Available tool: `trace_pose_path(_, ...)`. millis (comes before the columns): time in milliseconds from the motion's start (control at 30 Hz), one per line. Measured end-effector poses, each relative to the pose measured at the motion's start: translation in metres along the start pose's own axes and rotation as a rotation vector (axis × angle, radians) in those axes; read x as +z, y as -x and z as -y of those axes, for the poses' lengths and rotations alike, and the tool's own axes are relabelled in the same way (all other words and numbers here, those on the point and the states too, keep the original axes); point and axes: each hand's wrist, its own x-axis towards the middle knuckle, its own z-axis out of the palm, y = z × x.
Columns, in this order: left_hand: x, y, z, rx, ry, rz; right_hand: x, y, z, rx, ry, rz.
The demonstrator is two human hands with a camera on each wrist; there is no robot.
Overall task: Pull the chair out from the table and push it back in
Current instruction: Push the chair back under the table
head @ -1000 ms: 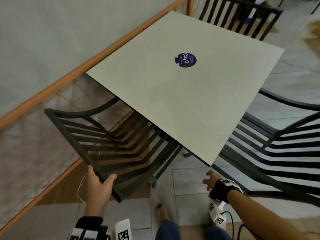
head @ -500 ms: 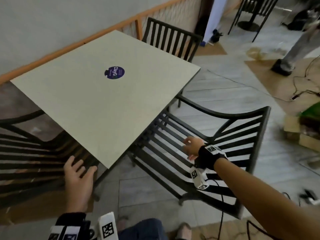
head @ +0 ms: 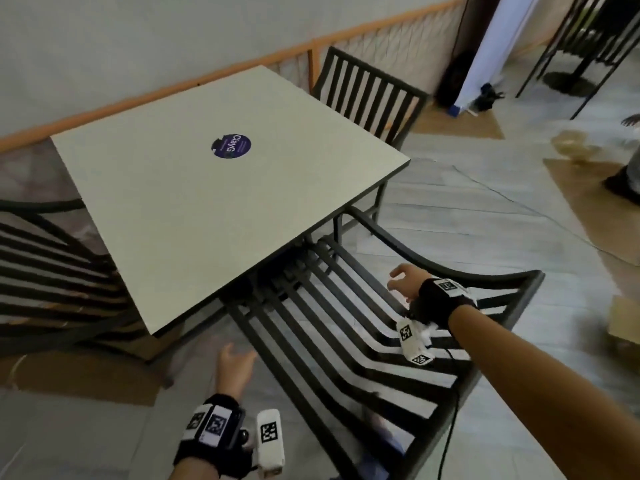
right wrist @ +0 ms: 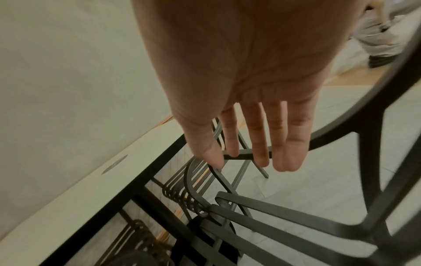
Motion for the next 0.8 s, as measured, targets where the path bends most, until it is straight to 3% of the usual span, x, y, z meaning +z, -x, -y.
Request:
trace_pose_path(267, 0.084, -0.032, 0.013, -0.240, -0.056, -0.175, -0.043, -0.098, -0.026, -0.039, 0.131, 0.119)
trace_pose_path(533, 0.122, -0.033, 0.049, -0.459, -0.002, -0.265, -0.051, -0.157, -0.043, -0.037, 0.315, 0.003)
trace_pose_path(633, 0.134, -0.033, 0.065, -0.403, 0.083, -0.286, -0.044, -0.184, -0.059, -0.009, 0.304, -0.004)
trace_pose_path(800, 0.138, -0.030, 0.083, -0.305, 0.145, -0.295, -0.024, -0.218, -0.080, 0.001, 0.314, 0.127)
